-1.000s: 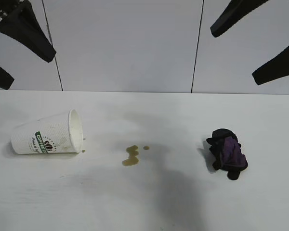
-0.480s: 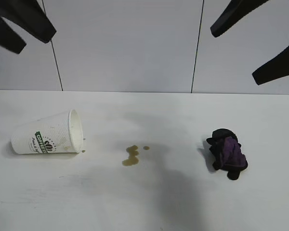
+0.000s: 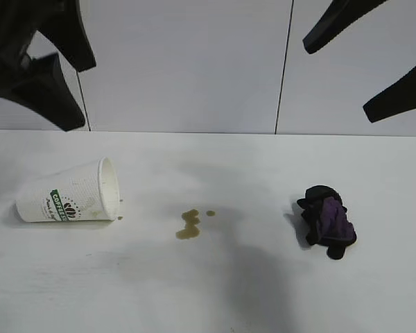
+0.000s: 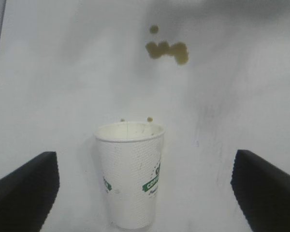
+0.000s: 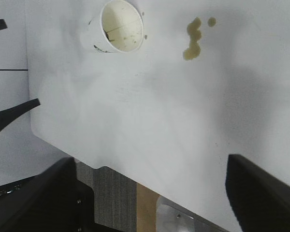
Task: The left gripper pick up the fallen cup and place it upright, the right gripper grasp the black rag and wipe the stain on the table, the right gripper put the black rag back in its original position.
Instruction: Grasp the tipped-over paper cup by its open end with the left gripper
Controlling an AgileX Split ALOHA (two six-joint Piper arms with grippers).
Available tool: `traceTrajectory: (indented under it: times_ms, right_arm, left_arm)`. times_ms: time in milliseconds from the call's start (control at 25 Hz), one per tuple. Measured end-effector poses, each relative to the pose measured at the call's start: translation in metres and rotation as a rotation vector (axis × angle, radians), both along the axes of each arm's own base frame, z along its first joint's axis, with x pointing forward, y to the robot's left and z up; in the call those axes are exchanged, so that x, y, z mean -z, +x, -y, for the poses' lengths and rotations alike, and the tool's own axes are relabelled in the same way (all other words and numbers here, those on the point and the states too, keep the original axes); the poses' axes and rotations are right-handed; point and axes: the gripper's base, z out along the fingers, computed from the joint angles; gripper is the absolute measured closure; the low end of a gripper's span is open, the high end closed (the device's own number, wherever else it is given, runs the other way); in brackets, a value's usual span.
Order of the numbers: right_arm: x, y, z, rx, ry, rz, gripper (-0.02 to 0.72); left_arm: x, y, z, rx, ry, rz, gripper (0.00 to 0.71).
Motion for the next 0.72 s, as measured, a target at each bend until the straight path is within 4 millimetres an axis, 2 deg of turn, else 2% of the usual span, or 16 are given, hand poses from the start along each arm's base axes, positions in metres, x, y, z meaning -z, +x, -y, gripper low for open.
traceTrajectory:
  times_ms: [160,480,720]
  right_arm:
    - [0.000,0.000,0.000,0.000,0.000,0.000,0.126]
    - [0.000,0.000,0.000,-0.001,0.000,-0.001,0.126]
    - [0.000,0.000,0.000,-0.001,0.000,-0.001,0.126]
  left_arm:
    - [0.032,0.014,0.010,-0.010,0.129,0.023,0.014]
    - [0.078,0.035,0.016,-0.005,0.226,0.036,0.014]
    - [0.100,0.046,0.021,-0.076,0.209,0.025,0.014]
